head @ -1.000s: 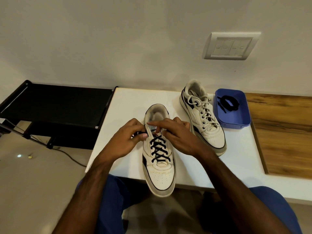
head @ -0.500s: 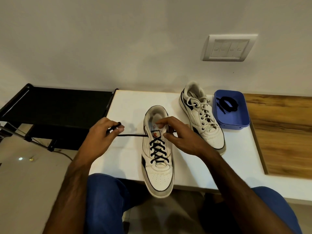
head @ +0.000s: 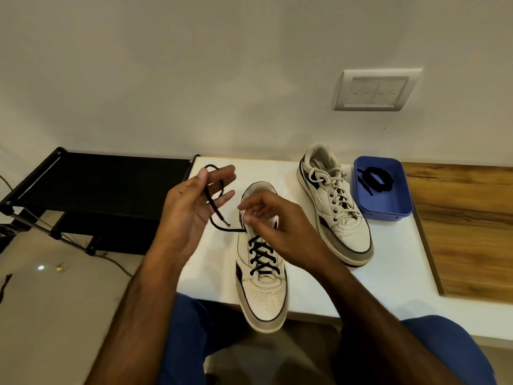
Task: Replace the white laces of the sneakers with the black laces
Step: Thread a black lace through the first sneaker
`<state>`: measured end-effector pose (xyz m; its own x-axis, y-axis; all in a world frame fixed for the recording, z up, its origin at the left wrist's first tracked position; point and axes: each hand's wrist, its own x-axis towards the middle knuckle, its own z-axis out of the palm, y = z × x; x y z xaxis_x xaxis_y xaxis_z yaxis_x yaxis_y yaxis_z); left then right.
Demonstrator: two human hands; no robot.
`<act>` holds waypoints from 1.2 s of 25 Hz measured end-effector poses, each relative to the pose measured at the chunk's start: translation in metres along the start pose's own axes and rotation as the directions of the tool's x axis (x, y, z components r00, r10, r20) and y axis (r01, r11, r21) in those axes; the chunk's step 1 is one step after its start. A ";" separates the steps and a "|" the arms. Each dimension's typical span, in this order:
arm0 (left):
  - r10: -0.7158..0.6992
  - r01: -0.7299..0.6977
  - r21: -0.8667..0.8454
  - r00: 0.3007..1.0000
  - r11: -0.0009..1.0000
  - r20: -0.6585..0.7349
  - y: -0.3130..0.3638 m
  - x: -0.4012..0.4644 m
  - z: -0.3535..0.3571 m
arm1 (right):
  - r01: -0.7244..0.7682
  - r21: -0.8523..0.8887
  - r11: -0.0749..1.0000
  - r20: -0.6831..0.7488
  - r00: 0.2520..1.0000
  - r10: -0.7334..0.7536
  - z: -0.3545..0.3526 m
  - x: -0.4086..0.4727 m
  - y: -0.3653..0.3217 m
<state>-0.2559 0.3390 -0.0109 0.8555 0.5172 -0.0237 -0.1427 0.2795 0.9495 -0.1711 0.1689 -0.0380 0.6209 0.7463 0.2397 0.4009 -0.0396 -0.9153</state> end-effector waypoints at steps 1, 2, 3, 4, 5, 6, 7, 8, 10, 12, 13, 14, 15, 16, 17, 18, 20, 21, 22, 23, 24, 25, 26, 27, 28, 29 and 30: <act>-0.029 0.030 -0.022 0.999 0.999 0.019 -0.004 -0.001 0.014 | -0.032 0.037 0.999 0.015 0.999 0.031 0.005 -0.001 -0.007; -0.052 0.053 -0.016 0.998 0.998 0.020 -0.010 -0.003 0.025 | -0.060 0.055 0.997 0.010 0.998 0.059 0.010 -0.002 -0.010; -0.065 0.065 -0.001 0.998 0.998 0.008 -0.015 -0.005 0.034 | -0.089 0.070 0.994 -0.006 0.996 0.090 0.014 -0.002 -0.011; -0.069 0.070 0.014 0.998 0.997 -0.011 -0.020 -0.008 0.041 | -0.121 0.093 0.988 -0.023 0.992 0.124 0.015 -0.002 -0.009; -0.067 0.068 0.022 0.997 0.997 -0.028 -0.024 -0.010 0.044 | -0.153 0.122 0.981 -0.035 0.987 0.158 0.015 -0.002 -0.007; -0.062 0.063 0.031 0.997 0.998 -0.040 -0.028 -0.011 0.046 | -0.180 0.154 0.972 -0.037 0.982 0.187 0.014 -0.001 -0.003; -0.053 0.055 0.053 0.998 0.997 -0.044 -0.032 -0.012 0.048 | -0.198 0.192 0.961 -0.025 0.978 0.206 0.013 -0.001 0.000; -0.038 0.042 0.087 0.998 0.995 -0.044 -0.036 -0.013 0.050 | -0.205 0.234 0.950 -0.007 0.977 0.213 0.012 -0.001 0.003; 0.006 0.001 0.139 0.999 0.990 -0.051 -0.044 -0.015 0.054 | -0.226 0.308 0.924 0.018 0.973 0.232 0.011 0.000 0.004; 0.058 -0.047 0.158 0.996 0.986 -0.066 -0.051 -0.017 0.059 | -0.268 0.391 0.880 0.040 0.961 0.275 0.011 -0.001 0.005; 0.086 -0.075 0.159 0.994 0.985 -0.066 -0.054 -0.017 0.059 | -0.295 0.433 0.852 0.066 0.953 0.296 0.011 -0.001 0.005; 0.111 -0.101 0.158 0.992 0.982 -0.061 -0.057 -0.017 0.058 | -0.322 0.471 0.821 0.104 0.945 0.311 0.012 -0.002 0.007; 0.129 -0.120 0.159 0.990 0.980 -0.051 -0.059 -0.017 0.055 | -0.350 0.510 0.786 0.147 0.936 0.321 0.012 -0.004 0.009; 0.139 -0.131 0.162 0.990 0.978 -0.037 -0.061 -0.017 0.052 | -0.373 0.550 0.747 0.184 0.927 0.327 0.013 -0.005 0.011; 0.140 -0.134 0.171 0.990 0.976 -0.019 -0.062 -0.016 0.050 | -0.393 0.584 0.710 0.212 0.919 0.333 0.013 -0.005 0.014; 0.140 -0.138 0.189 0.990 0.972 0.003 -0.063 -0.015 0.048 | -0.409 0.612 0.677 0.233 0.911 0.340 0.012 -0.005 0.015; 0.177 -0.179 0.284 0.984 0.942 0.031 -0.061 -0.013 0.042 | -0.429 0.647 0.630 0.244 0.900 0.362 0.005 -0.004 0.017; 0.219 -0.210 0.363 0.976 0.908 0.017 -0.059 -0.011 0.036 | -0.425 0.644 0.637 0.220 0.899 0.378 -0.003 -0.004 0.019; 0.273 -0.236 0.463 0.962 0.855 -0.013 -0.057 -0.009 0.027 | -0.410 0.626 0.663 0.173 0.903 0.394 -0.011 -0.003 0.022; 0.334 -0.251 0.567 0.941 0.785 -0.045 -0.055 -0.007 0.016 | -0.388 0.599 0.701 0.115 0.908 0.404 -0.021 -0.002 0.025; 0.390 -0.247 0.658 0.918 0.712 -0.077 -0.055 -0.004 0.004 | -0.364 0.561 0.743 0.054 0.912 0.406 -0.031 -0.001 0.029; 0.435 -0.224 0.728 0.894 0.649 -0.113 -0.054 -0.002 -0.007 | -0.346 0.511 0.787 -0.002 0.915 0.403 -0.039 0.000 0.032; 0.475 -0.193 0.779 0.867 0.597 -0.149 -0.054 0.000 -0.014 | -0.333 0.448 0.830 -0.051 0.917 0.395 -0.046 0.000 0.036; 0.515 -0.167 0.818 0.839 0.551 -0.176 -0.054 0.001 -0.019 | -0.322 0.383 0.866 -0.092 0.919 0.383 -0.050 0.000 0.039; 0.554 -0.161 0.847 0.813 0.507 -0.177 -0.053 0.002 -0.020 | -0.309 0.332 0.891 -0.120 0.923 0.365 -0.052 0.000 0.040; 0.586 -0.195 0.866 0.799 0.461 -0.132 -0.052 0.003 -0.019 | -0.292 0.297 0.909 -0.134 0.930 0.342 -0.052 0.000 0.041; 0.590 -0.276 0.854 0.806 0.442 -0.045 -0.049 0.001 -0.013 | -0.269 0.279 0.922 -0.129 0.941 0.314 -0.050 0.001 0.040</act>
<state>-0.2544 0.3363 -0.0612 0.5834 0.6182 0.5268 0.1258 -0.7095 0.6934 -0.1210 0.1350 -0.0587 0.7971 0.6035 -0.0201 0.0145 -0.0524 -0.9985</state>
